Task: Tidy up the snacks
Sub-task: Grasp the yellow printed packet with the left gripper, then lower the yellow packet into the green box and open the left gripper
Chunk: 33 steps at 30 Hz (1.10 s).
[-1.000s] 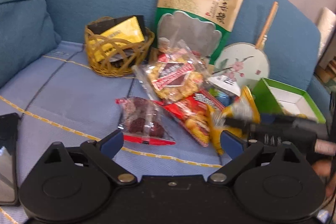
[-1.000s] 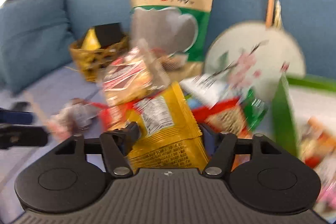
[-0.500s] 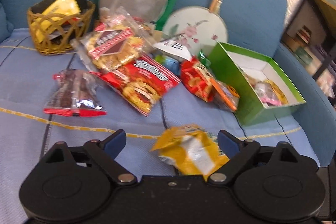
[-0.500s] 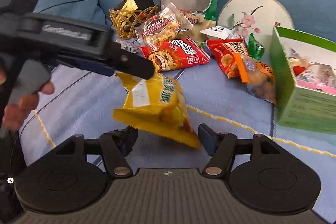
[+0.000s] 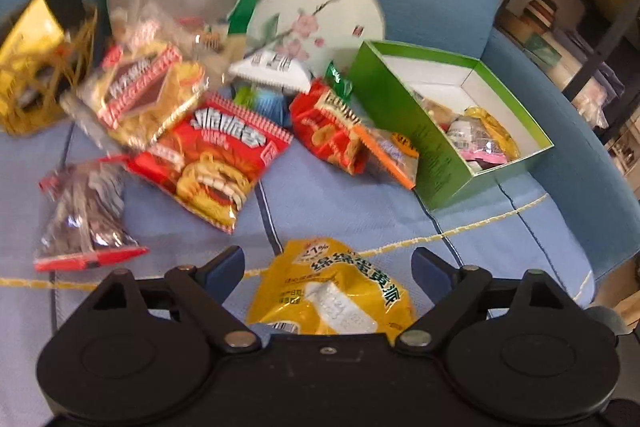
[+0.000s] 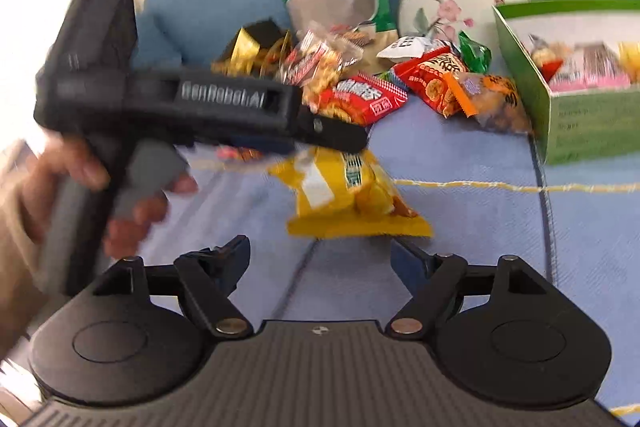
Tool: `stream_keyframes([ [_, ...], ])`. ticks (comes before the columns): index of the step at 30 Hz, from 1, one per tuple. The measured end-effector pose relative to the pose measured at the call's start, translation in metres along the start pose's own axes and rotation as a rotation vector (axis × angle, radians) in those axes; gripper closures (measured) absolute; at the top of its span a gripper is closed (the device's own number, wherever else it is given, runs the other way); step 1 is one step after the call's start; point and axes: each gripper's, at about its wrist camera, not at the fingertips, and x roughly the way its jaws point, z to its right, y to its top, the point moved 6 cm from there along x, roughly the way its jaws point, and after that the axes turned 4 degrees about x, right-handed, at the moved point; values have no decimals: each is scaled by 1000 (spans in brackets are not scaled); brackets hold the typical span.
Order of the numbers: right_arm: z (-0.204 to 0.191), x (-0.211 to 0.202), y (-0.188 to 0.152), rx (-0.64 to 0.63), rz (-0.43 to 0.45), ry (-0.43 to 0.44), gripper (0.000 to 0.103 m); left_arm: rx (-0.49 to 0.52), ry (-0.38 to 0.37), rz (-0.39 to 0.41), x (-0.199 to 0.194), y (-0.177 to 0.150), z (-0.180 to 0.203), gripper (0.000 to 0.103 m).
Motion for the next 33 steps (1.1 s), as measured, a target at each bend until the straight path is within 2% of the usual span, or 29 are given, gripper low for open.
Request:
stream_keyframes([
  [5,14,20,7,53,-14,-49,0,-84,-48,-25,9,-14,-11,0],
  [6,19,27,6,77,-26,-38,0,-110,-71,-33,12,-20,-14,9],
  [9,30,34,4,96,-5,-71,2,-186,-120,-23,11,-29,-20,21],
  [11,31,33,4,88,-3,-54,13,-199,-121,-12,8,-31,-21,23],
  [14,29,35,2,55,-14,-57,36,-205,-115,-2,4,-32,-19,34],
  [15,27,36,2,32,-14,-59,40,-204,-112,3,3,-32,-17,38],
  [17,24,34,1,15,-2,-42,62,-194,-99,19,-1,-31,-13,41],
  [18,24,32,3,13,9,-40,68,-189,-102,29,-3,-30,-11,48],
  [19,23,28,5,7,22,-41,91,-184,-112,39,-8,-27,-7,50],
  [23,22,7,20,-9,102,-40,91,-134,-123,93,-22,-9,12,52],
  [26,24,-14,36,-57,175,-77,91,-104,-153,138,-27,11,31,52],
  [33,60,-58,75,-69,306,-166,91,-4,-226,199,-13,60,87,52],
])
